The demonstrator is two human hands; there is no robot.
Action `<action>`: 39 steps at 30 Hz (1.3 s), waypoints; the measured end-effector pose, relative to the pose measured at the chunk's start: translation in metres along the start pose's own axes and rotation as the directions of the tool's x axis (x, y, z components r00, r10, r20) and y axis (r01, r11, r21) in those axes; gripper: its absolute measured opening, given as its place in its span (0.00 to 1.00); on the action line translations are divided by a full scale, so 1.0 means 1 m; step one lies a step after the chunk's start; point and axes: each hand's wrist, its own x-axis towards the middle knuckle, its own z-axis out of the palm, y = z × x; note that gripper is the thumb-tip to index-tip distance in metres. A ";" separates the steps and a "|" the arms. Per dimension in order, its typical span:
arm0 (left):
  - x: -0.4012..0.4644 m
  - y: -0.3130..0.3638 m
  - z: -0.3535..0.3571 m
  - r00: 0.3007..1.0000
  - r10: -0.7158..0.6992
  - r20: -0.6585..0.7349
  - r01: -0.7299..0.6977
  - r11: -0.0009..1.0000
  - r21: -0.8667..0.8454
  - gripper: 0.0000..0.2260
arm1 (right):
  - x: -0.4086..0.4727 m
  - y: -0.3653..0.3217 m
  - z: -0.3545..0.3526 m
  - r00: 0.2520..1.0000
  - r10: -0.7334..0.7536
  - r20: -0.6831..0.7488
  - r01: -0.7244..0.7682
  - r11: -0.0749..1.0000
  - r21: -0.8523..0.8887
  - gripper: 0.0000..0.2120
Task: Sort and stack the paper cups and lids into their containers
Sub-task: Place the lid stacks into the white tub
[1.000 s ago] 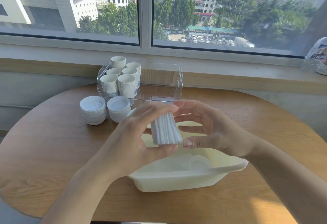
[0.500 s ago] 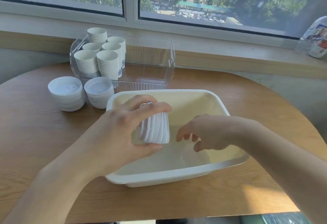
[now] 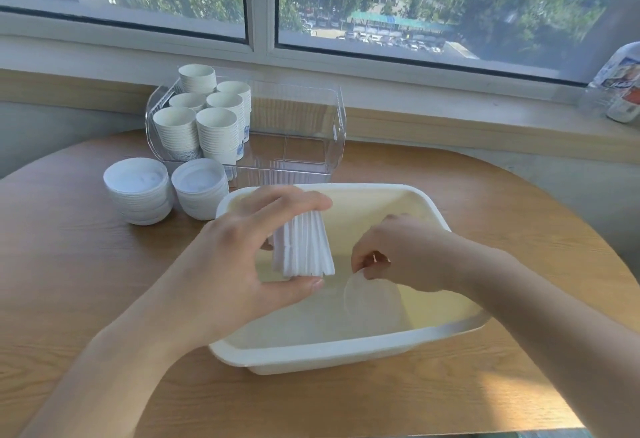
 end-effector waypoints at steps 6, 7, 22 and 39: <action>-0.009 0.012 -0.007 0.991 -0.030 -0.131 0.019 0.996 -0.085 0.32 | -0.034 0.005 -0.009 0.874 0.132 -0.467 0.110 0.883 0.457 0.05; -0.012 0.016 -0.008 0.988 -0.044 -0.150 0.026 0.992 -0.121 0.31 | -0.038 0.004 -0.011 0.842 0.185 -0.506 0.146 0.826 0.544 0.06; -0.037 0.076 0.001 0.969 -0.067 -0.237 -0.007 0.954 -0.299 0.37 | -0.074 -0.060 -0.032 0.798 0.242 -0.552 0.361 0.541 0.759 0.06; -0.051 0.088 -0.010 0.965 -0.055 -0.257 -0.009 0.970 -0.241 0.34 | -0.112 -0.066 -0.057 0.929 -0.188 -0.318 0.366 0.581 0.727 0.35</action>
